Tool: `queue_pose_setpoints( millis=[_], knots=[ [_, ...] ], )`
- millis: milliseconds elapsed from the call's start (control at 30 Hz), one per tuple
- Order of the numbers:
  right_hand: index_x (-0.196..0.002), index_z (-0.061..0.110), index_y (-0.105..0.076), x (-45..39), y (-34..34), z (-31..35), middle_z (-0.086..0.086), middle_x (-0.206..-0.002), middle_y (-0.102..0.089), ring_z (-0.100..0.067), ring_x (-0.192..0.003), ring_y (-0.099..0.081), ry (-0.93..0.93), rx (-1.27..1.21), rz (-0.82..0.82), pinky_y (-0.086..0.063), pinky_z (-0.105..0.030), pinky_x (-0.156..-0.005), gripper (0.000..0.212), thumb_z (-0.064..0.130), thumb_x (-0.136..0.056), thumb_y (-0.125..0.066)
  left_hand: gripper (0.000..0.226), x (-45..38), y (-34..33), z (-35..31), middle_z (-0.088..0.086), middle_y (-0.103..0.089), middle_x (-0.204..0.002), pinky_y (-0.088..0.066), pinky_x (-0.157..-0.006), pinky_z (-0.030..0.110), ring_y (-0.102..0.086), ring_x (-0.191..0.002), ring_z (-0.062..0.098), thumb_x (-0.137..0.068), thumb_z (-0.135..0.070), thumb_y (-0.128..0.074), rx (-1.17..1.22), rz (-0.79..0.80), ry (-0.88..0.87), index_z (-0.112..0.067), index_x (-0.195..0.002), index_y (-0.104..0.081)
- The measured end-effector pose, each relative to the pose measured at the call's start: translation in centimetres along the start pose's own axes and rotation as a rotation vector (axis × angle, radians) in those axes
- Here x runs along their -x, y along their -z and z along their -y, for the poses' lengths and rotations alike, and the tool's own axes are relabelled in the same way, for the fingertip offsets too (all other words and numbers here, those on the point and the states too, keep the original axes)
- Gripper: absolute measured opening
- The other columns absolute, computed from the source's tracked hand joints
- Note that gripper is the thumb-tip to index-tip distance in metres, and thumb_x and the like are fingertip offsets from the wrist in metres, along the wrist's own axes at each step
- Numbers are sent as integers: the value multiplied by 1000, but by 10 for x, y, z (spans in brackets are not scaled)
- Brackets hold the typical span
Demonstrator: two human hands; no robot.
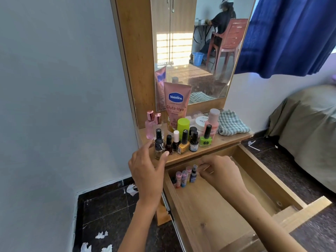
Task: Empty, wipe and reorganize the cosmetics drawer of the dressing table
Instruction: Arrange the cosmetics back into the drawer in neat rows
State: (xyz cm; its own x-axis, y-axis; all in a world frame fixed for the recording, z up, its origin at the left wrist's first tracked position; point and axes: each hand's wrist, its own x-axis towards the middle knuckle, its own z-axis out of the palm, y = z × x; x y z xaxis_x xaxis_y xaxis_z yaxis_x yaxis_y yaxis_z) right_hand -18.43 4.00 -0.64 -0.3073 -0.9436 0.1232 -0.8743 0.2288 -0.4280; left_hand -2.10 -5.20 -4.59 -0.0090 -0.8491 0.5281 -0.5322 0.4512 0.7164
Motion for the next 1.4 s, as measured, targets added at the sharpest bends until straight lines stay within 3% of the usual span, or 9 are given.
queue_pose_setpoints(
  millis=[133,267,400,533,633,767,900,1167,1400],
  knots=[
    [-100,26,-72,0,-1,14,15,-88,-72,3,-84,-65,38,-176,1,-56,-29,-81,14,24,-86,-70,36,-4,-3,-2,-6,-66,-102,-30,-87,27,-57,-98,15,-81,-35,-73,-33,-48,45,-17,-111,-64],
    [-100,26,-72,-6,-8,23,14,-86,-71,3,-81,-65,92,-315,-88,-57,-28,-78,16,31,-84,-72,31,3,-1,-5,-6,-66,-99,-30,-85,27,-57,-95,13,-82,-35,-72,2,-53,53,-16,-106,-65],
    [-116,23,-67,-10,-12,37,15,-97,-71,5,-88,-66,173,-537,-119,-55,-17,-78,39,37,-80,-74,27,19,7,-11,-16,-62,-100,-29,-84,20,-52,-96,1,-83,-35,-70,85,-3,-83,-21,-105,-65],
    [-101,24,-71,-8,-12,39,14,-88,-70,0,-83,-65,214,-457,-79,-54,-22,-73,29,35,-76,-79,22,32,12,-14,-22,-62,-101,-31,-88,15,-53,-100,-2,-84,-26,-70,175,97,-168,-27,-105,-65],
    [-88,26,-71,-4,-9,26,11,-81,-70,0,-78,-64,119,-364,-5,-55,-26,-71,21,34,-72,-81,30,32,18,-4,-23,-63,-102,-32,-91,17,-52,-103,-5,-78,-39,-73,150,172,-169,-28,-105,-67],
    [-85,31,-71,3,-21,10,14,-88,-69,0,-83,-64,-37,-143,187,-56,-22,-78,19,30,-70,-83,26,26,27,11,-22,-62,-100,-35,-90,20,-53,-99,-3,-77,-36,-73,107,97,-85,-27,-101,-68],
    [-93,26,-72,9,-53,8,7,-99,-68,-10,-94,-65,-46,26,298,-54,-24,-83,19,26,-75,-79,15,24,28,16,-14,-66,-98,-36,-87,23,-56,-97,5,-83,-23,-70,59,26,-51,-20,-98,-70],
    [-117,28,-57,6,-81,10,6,-130,-46,-16,-124,-48,97,45,229,-45,-27,-97,41,17,-80,-69,17,23,23,14,-10,-66,-103,-29,-90,6,-55,-101,7,-86,-23,-68,66,26,-47,-18,-102,-69],
    [-109,27,-52,5,-84,8,0,-114,-56,-26,-107,-60,88,59,210,-50,-28,-84,40,12,-77,-69,37,3,9,9,-1,-64,-119,-43,-94,33,-52,-112,16,-88,-23,-68,13,22,-60,-12,-122,-62]
  ],
)
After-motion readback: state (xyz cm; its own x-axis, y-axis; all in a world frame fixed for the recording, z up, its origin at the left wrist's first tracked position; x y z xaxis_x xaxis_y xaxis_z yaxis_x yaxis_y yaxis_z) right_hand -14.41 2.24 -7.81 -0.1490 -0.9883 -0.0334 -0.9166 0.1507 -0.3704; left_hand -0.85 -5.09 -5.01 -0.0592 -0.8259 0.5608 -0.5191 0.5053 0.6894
